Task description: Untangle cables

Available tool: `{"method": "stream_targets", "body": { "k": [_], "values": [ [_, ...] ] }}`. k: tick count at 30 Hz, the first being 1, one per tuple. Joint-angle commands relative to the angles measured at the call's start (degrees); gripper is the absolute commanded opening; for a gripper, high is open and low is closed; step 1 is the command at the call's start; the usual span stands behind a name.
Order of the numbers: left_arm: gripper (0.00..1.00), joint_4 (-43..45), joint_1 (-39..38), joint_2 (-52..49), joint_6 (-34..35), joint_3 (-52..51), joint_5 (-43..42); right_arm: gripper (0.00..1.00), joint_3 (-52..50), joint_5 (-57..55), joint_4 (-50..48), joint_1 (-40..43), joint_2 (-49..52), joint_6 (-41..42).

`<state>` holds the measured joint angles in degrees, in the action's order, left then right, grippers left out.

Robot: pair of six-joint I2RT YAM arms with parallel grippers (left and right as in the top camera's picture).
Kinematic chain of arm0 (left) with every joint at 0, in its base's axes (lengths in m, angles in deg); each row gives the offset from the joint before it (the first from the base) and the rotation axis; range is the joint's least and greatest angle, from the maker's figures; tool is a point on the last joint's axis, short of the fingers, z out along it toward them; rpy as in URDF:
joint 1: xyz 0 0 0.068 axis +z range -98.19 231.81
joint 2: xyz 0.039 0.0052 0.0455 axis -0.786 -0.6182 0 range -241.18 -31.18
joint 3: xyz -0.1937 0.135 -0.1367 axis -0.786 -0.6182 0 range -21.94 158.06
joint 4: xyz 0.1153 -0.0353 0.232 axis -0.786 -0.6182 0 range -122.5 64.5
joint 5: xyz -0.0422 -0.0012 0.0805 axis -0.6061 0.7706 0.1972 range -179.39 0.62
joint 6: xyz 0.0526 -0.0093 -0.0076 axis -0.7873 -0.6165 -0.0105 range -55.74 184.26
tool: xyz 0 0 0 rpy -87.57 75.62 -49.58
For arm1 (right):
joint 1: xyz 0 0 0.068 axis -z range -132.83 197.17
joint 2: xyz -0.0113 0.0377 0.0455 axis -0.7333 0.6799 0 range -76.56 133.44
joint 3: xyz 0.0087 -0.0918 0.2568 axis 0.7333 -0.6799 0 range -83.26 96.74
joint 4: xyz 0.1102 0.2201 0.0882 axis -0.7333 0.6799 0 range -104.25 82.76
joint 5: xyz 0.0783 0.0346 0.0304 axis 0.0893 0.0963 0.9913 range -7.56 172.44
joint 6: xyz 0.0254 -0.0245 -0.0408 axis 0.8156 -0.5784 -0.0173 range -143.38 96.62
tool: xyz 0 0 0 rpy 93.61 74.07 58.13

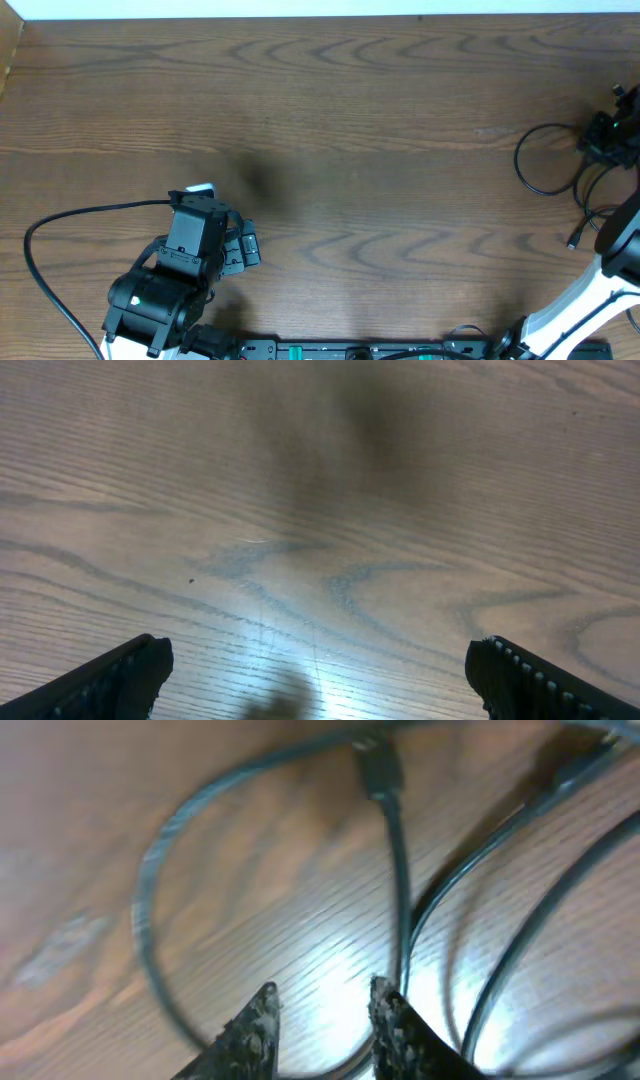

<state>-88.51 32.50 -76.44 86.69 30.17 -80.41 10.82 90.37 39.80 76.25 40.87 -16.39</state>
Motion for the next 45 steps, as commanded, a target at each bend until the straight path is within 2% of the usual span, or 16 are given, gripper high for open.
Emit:
{"method": "stream_targets", "body": {
  "k": [1, 6, 9, 11, 12, 13, 20, 27, 45],
  "values": [
    [0.98, -0.2, 0.0, 0.0, -0.3, 1.0, 0.5, 0.28, 1.9, 0.8, 0.2, -1.8, -9.2, -2.0],
    [0.98, -0.2, 0.0, 0.0, -0.3, 1.0, 0.5, 0.35, 1.9, 0.8, 3.3, -4.9, -21.0, -3.7],
    [0.98, -0.2, 0.0, 0.0, -0.3, 1.0, 0.5, 0.44, 1.9, 0.6, 5.6, -7.6, -28.1, -5.0],
    [0.98, -0.2, 0.0, 0.0, -0.3, 1.0, 0.5, 0.54, 1.9, 0.6, 7.3, -9.7, -33.2, -4.9],
    [0.98, -0.2, 0.0, 0.0, -0.3, 1.0, 0.5, 0.64, 1.9, 0.6, 7.8, -10.6, -35.5, -4.9],
    [0.98, -0.2, 0.0, 0.0, -0.3, 1.0, 0.5, 0.99, 1.9, 0.6, 8.3, -11.4, -37.3, -4.9],
    [0.98, -0.2, 0.0, 0.0, -0.3, 1.0, 0.5, 0.99, 1.9, 0.6, 9.9, -14.1, -49.9, -4.7],
    [0.98, -0.2, 0.0, 0.0, -0.3, 1.0, 0.5, 0.99, 1.9, 0.6, 10.1, -14.1, -57.0, -4.7],
    [0.98, -0.2, 0.0, 0.0, -0.3, 1.0, 0.5, 0.99, 1.9, 0.6, 10.7, -14.1, -60.4, -4.7]
  ]
}}
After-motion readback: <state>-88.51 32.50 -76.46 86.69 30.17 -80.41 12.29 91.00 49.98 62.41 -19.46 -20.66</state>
